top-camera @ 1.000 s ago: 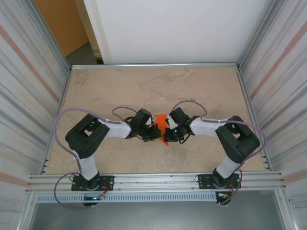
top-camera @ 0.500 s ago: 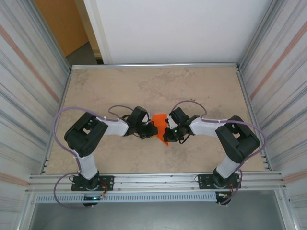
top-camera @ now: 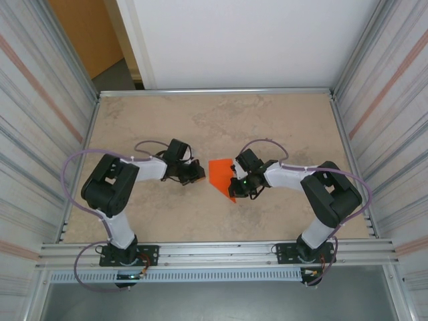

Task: Fold a paper plane with a square sheet of paper (pick it up from the middle)
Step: Third fold the triangle at the center of the table.

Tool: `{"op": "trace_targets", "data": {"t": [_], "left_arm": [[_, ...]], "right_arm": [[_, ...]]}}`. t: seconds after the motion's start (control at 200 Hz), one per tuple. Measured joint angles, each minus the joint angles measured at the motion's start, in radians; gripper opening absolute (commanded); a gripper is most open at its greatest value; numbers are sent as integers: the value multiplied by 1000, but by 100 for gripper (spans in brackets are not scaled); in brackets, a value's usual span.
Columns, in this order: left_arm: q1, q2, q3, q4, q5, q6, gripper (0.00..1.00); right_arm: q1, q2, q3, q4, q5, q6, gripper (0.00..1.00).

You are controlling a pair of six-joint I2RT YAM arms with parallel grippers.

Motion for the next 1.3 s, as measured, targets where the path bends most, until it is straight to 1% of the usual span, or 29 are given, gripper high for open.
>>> {"op": "trace_targets", "data": {"t": [0.085,0.17,0.256,0.311,0.341,0.411,0.506,0.641,0.737,1.022,1.198,1.298], "left_arm": [[6,-45,-2,-18,-18,-6,18],[6,-105,-17,-5,-22,-35,30],[2,-169,-62,32,-21,-77,42],[-2,-195,-91,54,-18,-95,50],[-5,-203,-106,61,-17,-110,52],[-16,-208,-127,72,-11,-133,56],[-28,-207,-137,77,1,-152,58],[-38,-193,-137,106,27,-160,59],[-47,-169,-137,130,40,-167,60],[-92,-138,-139,182,42,-205,60],[-113,-118,-140,193,41,-237,59],[-117,-116,-150,204,36,-256,58]], "right_arm": [[-4,-17,13,2,6,24,11],[-5,-73,14,21,15,51,20],[-4,-151,10,55,43,84,33],[-3,-200,1,69,69,116,37],[-2,-222,-5,75,83,128,38],[1,-247,-21,92,106,161,38],[17,-246,-49,115,127,194,37],[53,-200,-51,122,128,204,32],[66,-154,-39,118,127,203,32],[26,-66,-18,115,126,198,24],[13,-14,-18,117,121,198,23],[9,-9,-18,122,110,198,21]]}}
